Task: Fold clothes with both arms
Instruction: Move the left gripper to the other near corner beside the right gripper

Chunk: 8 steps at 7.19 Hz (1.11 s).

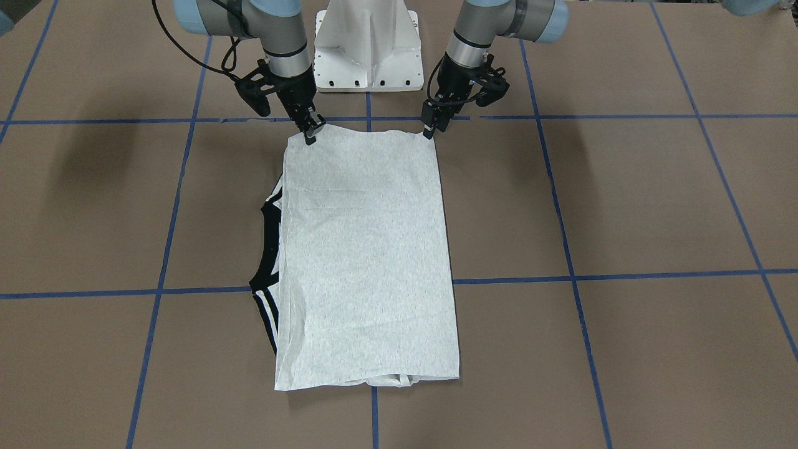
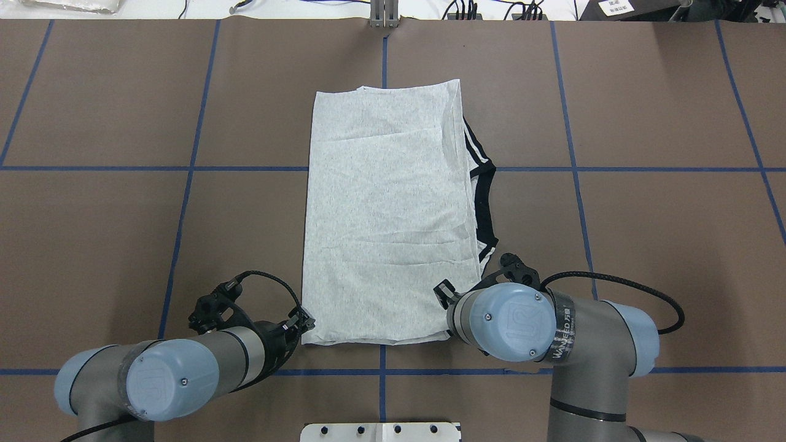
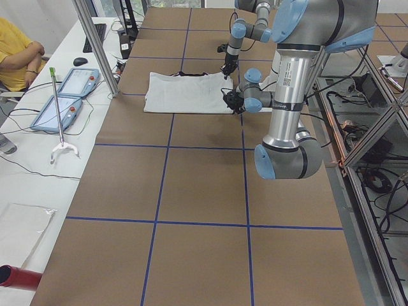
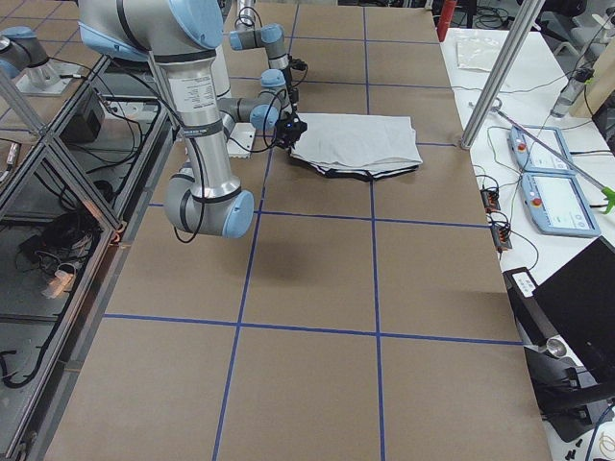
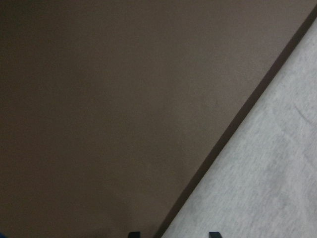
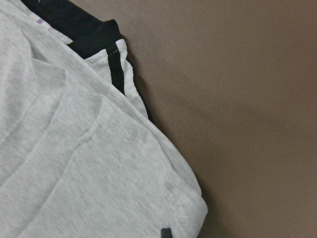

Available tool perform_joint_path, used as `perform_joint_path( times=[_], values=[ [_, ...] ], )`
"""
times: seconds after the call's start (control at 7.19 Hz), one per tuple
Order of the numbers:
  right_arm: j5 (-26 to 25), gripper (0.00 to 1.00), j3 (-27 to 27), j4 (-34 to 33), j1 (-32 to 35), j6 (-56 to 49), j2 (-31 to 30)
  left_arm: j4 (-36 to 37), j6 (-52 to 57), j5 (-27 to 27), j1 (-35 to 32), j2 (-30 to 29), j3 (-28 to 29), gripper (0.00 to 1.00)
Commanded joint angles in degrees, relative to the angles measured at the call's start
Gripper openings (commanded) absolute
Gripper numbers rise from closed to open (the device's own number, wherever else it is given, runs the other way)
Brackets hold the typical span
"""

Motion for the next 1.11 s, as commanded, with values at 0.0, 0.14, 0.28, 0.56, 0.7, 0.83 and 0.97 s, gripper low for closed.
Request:
perform_joint_path(
  times=[0.0,0.14,0.28,0.56,0.7,0.83,0.97],
  values=[
    [0.01,0.0,0.13,0.0,0.01,-0.01,-0.02,0.0,0.07,-0.02,0.26,-0.31,0.8,0.55],
    [0.01,0.0,0.13,0.0,0.01,-0.01,-0.02,0.0,0.07,-0.11,0.35,-0.66,1.24,0.55],
    [0.01,0.0,0.13,0.0,0.01,-0.01,-0.02,0.09,0.07,-0.11,0.35,-1.18,1.76,0.55],
    [0.01,0.0,0.13,0.0,0.01,-0.01,-0.02,0.09,0.07,-0.11,0.35,-1.89,2.64,0.48],
    [0.01,0.0,0.13,0.0,0.01,-0.01,-0.02,0.18,0.07,-0.11,0.35,-1.98,2.56,0.13],
    [0.01,0.0,0.13,0.0,0.01,-0.01,-0.02,0.09,0.07,-0.03,0.35,-1.89,2.64,0.0],
    [0.01,0.0,0.13,0.0,0.01,-0.01,-0.02,0.18,0.15,-0.03,0.35,-1.89,2.3,0.0]
  ],
)
